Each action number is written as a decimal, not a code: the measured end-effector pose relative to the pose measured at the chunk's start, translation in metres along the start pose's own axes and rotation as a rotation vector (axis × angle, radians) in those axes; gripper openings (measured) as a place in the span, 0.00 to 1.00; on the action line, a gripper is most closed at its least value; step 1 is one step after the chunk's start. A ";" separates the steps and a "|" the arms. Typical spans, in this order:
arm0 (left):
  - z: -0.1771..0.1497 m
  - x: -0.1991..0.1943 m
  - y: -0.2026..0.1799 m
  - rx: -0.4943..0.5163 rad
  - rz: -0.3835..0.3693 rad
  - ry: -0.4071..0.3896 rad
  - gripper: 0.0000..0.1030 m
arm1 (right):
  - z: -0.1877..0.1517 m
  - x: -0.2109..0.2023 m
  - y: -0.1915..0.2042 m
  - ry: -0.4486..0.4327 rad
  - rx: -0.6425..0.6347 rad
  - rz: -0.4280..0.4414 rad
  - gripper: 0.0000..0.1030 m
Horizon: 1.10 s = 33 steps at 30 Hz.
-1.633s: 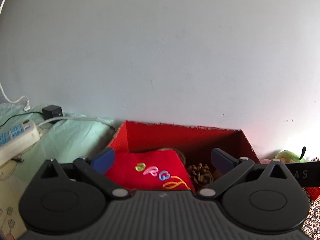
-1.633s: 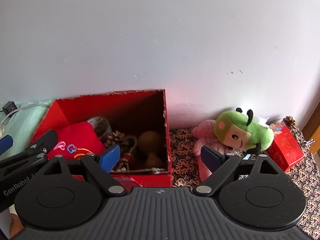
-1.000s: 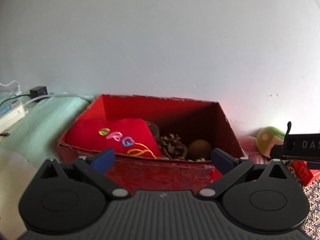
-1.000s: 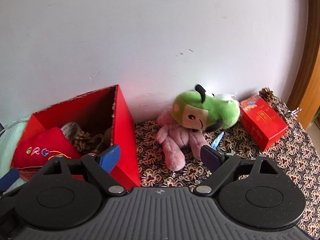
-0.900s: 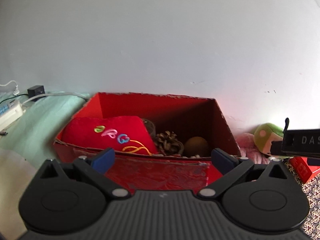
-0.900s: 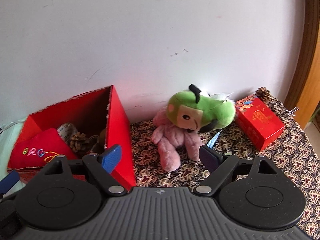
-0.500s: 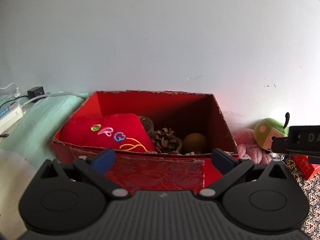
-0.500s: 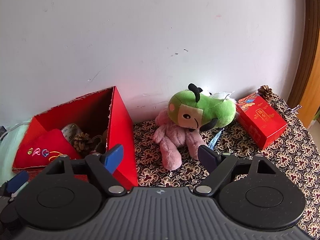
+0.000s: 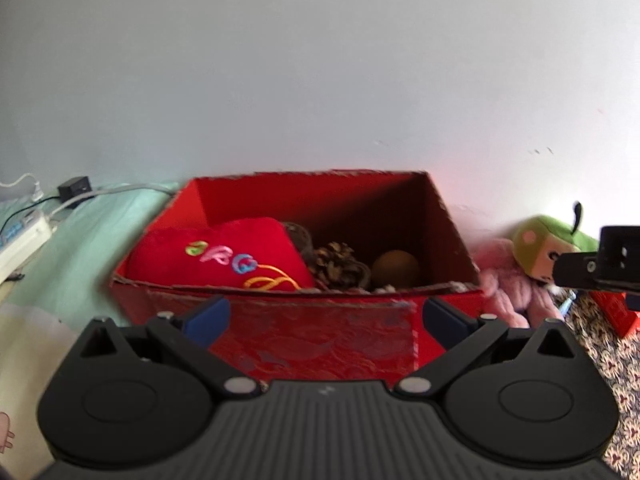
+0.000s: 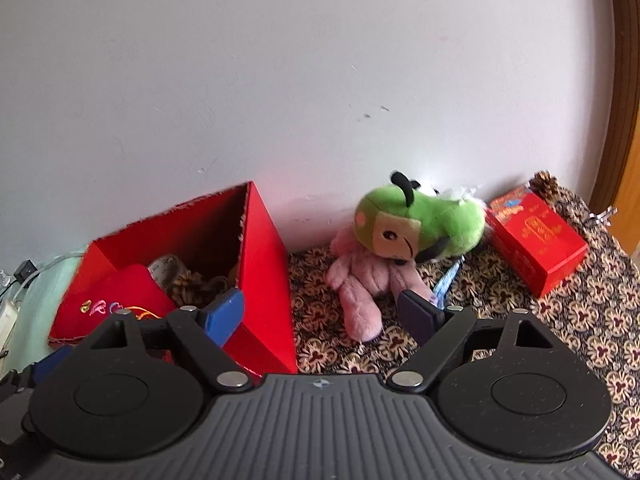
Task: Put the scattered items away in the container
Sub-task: 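Move the right tool past the red box toward the plush toys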
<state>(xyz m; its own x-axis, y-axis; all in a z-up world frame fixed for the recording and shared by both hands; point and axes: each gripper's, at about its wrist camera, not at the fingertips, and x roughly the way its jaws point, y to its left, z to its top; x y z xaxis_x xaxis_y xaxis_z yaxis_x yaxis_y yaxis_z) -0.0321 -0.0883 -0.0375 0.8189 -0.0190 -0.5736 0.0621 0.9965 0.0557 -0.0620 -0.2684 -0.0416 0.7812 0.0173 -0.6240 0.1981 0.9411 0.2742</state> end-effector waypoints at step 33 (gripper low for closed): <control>-0.016 -0.017 0.021 -0.049 0.046 -0.009 0.99 | -0.018 -0.028 0.033 -0.055 -0.115 0.011 0.84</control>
<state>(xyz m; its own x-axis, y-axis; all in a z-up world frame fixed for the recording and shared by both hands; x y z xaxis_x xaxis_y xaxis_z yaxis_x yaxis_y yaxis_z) -0.0543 -0.0661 -0.0398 0.8255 0.0262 -0.5638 -0.0032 0.9991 0.0416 -0.0874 -0.2317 -0.0281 0.8151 0.0123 -0.5792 0.1224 0.9735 0.1930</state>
